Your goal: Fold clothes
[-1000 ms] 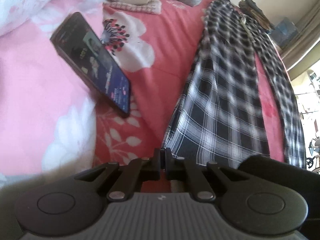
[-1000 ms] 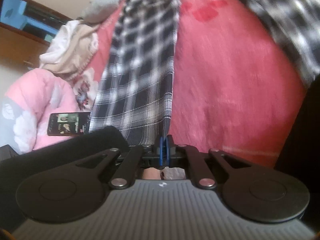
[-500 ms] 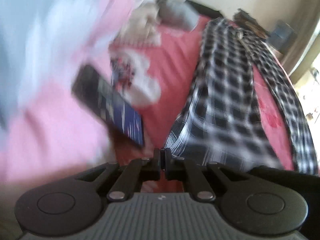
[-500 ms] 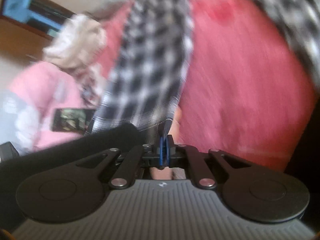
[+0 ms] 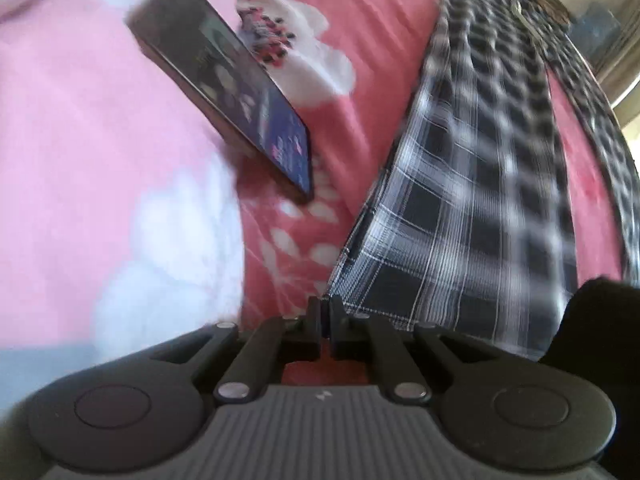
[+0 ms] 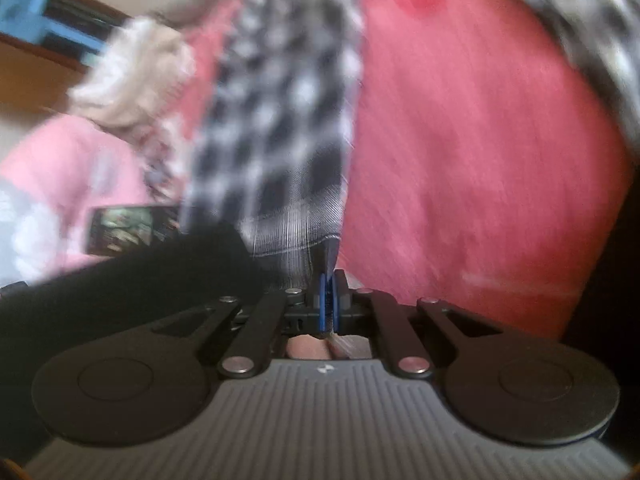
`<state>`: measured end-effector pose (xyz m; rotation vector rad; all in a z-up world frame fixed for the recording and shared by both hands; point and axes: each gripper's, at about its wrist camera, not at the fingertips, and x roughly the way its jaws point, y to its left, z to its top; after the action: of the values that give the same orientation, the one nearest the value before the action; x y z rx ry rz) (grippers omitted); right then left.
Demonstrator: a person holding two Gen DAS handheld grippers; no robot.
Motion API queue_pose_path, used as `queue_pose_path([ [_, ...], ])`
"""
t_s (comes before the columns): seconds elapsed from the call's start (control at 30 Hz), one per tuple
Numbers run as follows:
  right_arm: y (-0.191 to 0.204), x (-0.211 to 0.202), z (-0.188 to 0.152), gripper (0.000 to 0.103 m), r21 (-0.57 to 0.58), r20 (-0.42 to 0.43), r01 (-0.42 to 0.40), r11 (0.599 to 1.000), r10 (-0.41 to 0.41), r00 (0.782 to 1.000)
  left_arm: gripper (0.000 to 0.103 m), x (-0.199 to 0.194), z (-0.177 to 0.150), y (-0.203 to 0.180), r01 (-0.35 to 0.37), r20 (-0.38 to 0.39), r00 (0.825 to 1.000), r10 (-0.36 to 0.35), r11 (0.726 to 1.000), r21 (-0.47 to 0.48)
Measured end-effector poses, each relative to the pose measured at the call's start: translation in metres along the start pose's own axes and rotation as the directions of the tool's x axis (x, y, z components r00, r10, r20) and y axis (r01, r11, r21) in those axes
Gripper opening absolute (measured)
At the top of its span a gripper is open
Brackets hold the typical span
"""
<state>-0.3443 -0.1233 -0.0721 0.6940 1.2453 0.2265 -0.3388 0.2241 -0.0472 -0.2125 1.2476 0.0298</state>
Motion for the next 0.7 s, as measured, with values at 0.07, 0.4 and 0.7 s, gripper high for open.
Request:
queue_pose_path([
  [0.07,-0.006,0.002,-0.001,0.003,0.021,-0.002,-0.001,1.000,0.001,1.000,0.010,0.004,-0.002,-0.006,-0.009,-0.004,1.000,0.009,0.999,0.036],
  [0.4,-0.013,-0.034,-0.008,0.031,0.055,0.094,0.009,0.998,-0.014,0.995,0.037,-0.005,-0.012,-0.012,-0.078,-0.026,0.996,0.082,0.991,0.107],
  [0.7,0.003,-0.092,-0.021,0.040,-0.037,0.392,-0.010,0.999,0.024,0.920,0.051,-0.042,-0.018,-0.025,-0.140,0.086,0.988,0.129,0.980,0.138],
])
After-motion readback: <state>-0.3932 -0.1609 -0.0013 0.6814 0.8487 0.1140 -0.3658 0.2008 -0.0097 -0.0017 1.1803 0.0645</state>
